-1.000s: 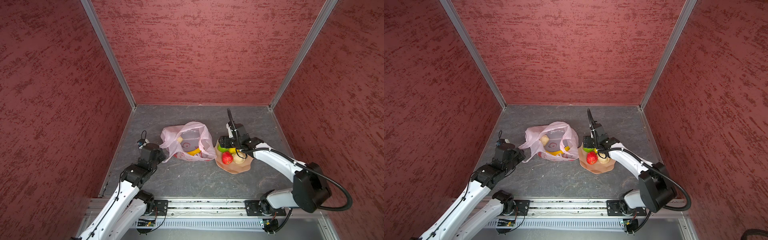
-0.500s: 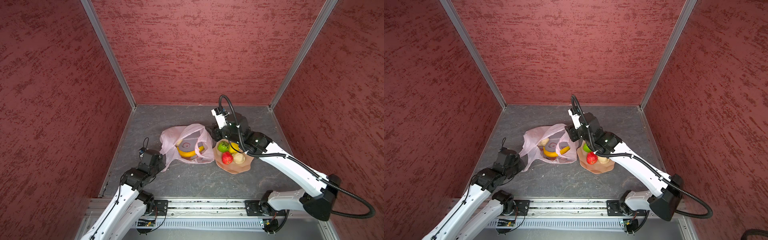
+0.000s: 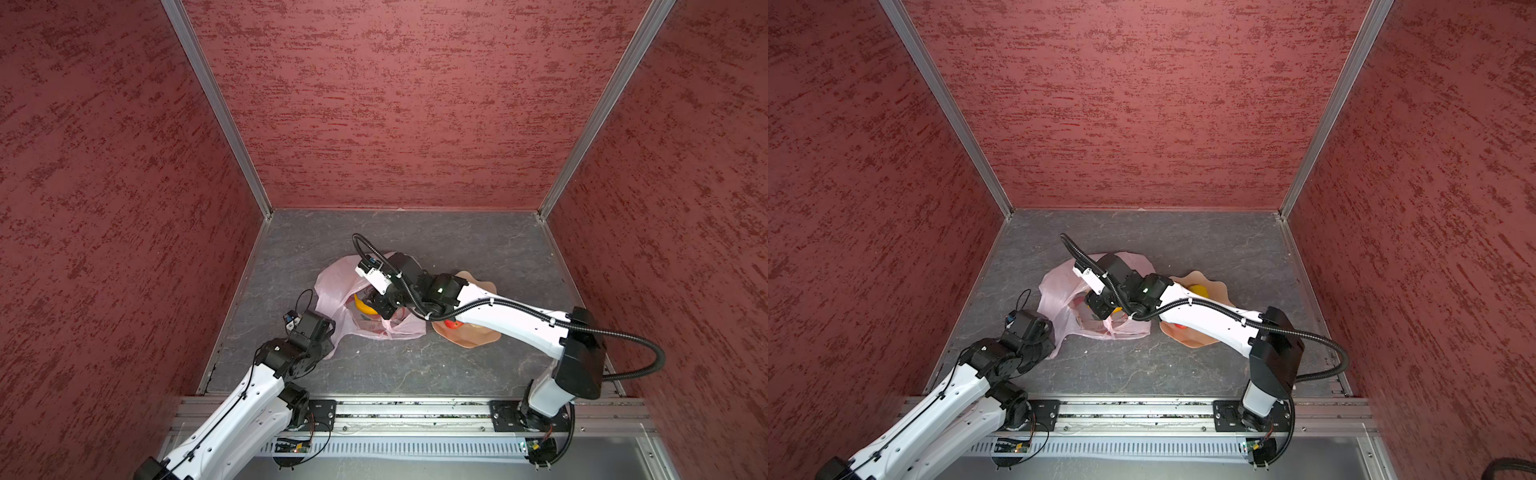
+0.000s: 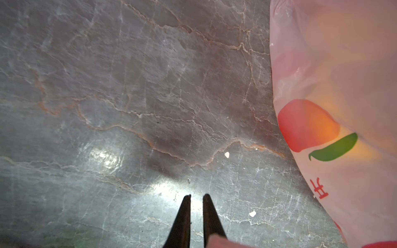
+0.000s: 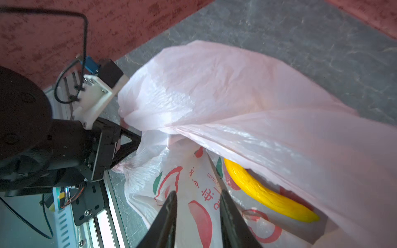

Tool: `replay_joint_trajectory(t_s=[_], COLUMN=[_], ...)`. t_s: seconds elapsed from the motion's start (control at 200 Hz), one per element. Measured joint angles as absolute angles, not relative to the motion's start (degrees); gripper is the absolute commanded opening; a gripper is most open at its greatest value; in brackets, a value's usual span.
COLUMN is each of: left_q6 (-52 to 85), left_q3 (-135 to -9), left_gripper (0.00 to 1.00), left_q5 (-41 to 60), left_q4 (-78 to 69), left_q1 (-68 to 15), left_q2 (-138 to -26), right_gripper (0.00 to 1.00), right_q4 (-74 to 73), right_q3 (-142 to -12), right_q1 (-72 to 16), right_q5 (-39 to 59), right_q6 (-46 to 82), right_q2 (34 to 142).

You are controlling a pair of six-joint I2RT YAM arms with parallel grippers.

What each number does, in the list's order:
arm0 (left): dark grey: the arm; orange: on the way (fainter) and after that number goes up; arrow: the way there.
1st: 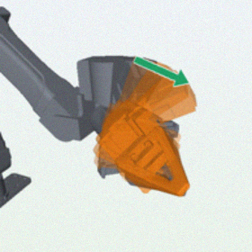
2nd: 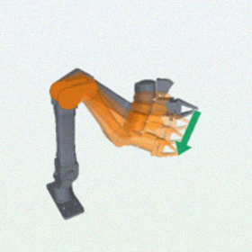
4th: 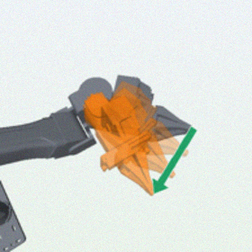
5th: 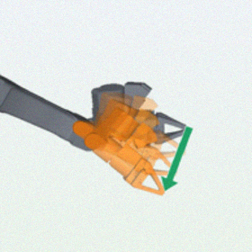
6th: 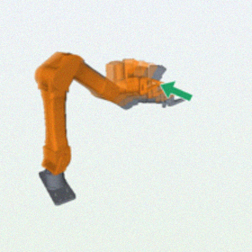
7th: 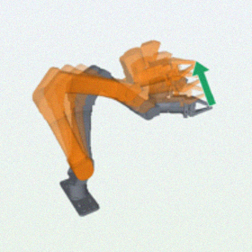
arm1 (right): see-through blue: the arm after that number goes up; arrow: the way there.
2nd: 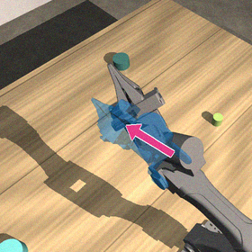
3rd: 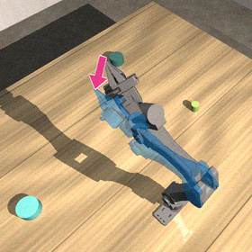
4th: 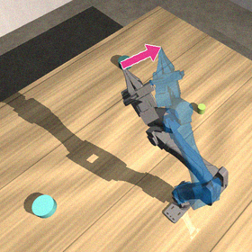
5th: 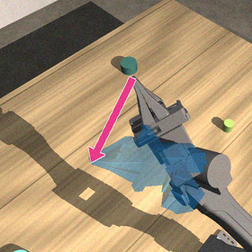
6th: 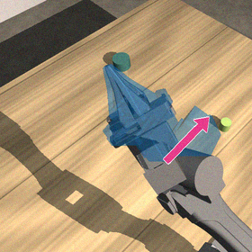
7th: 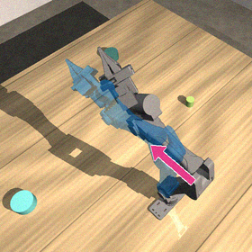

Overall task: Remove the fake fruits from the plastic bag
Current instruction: 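Move the empty right gripper back to the bag opening, then lower the right gripper into the bag toward the yellow banana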

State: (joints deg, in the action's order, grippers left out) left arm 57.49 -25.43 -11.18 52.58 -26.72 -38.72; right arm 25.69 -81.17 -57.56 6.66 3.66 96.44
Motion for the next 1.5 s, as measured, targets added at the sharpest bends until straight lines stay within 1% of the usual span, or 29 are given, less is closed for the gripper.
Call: replay_joint_trajectory(t_s=[0.24, 0.441, 0.952, 1.282, 1.503], left_q6=[58.7, 59.7, 62.6, 63.5, 63.3], left_q3=[-25.4, -25.0, -22.8, -21.1, -20.9], left_gripper=[0.15, 0.14, 0.14, 0.14, 0.15], left_q5=[-12.3, -13.0, -13.9, -13.8, -13.8], left_q4=[52.8, 53.3, 56.5, 56.2, 53.4], left_q1=[-27.0, -27.0, -27.0, -27.0, -27.0], left_q2=[-37.1, -35.6, -30.9, -30.0, -30.2], right_gripper=[0.33, 0.33, 0.33, 0.36, 0.38], right_q4=[25.8, 23.6, 8.6, 0.3, -2.2], right_q3=[-78.4, -76.9, -78.3, -81.1, -82.9], right_q1=[-57.5, -57.5, -57.2, -56.5, -55.7], right_q5=[6.0, 2.7, -3.9, -6.3, -7.4], right_q6=[2.3, 2.6, 14.8, 18.9, 19.7], right_q2=[97.5, 101.4, 115.1, 119.2, 121.2])
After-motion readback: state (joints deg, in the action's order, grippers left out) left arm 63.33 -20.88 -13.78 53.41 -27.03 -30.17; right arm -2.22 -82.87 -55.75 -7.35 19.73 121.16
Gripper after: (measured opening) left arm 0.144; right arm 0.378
